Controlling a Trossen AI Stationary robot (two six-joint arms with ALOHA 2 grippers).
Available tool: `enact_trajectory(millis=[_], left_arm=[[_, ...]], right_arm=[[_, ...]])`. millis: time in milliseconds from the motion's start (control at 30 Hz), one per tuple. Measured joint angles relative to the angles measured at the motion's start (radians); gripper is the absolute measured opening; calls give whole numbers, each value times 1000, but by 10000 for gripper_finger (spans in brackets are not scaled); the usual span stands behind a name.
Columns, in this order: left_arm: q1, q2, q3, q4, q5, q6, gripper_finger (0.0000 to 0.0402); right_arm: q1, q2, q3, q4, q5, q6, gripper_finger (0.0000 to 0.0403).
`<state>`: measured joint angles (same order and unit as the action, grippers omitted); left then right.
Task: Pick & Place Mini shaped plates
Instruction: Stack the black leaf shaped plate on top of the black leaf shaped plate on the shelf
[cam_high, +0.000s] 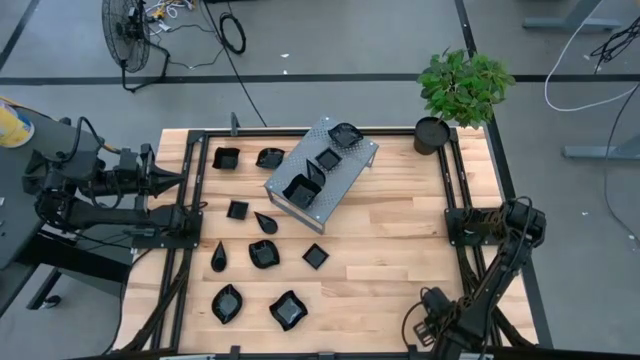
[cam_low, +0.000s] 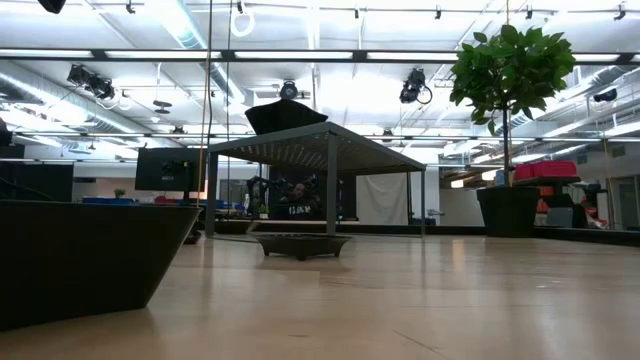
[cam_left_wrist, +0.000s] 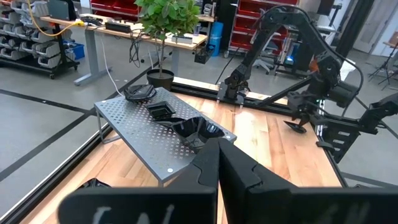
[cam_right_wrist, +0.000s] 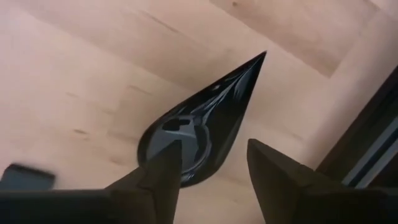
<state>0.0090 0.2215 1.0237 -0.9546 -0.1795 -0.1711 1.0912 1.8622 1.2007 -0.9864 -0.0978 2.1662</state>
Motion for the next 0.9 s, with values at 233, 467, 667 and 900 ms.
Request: enact_trajectory(millis=[233,467,667,900], left_arm=[[0,0,0,0,0,0,5],[0,0,0,0,0,0,5],[0,0,0,0,0,1,5],[0,0,0,0,0,0,5]], right_arm=[[0,0,-58,69,2,10,185],[0,0,-64,75,3,10,166],[0,0,-64,80,11,10,125],[0,0,-64,100,34,9,65]])
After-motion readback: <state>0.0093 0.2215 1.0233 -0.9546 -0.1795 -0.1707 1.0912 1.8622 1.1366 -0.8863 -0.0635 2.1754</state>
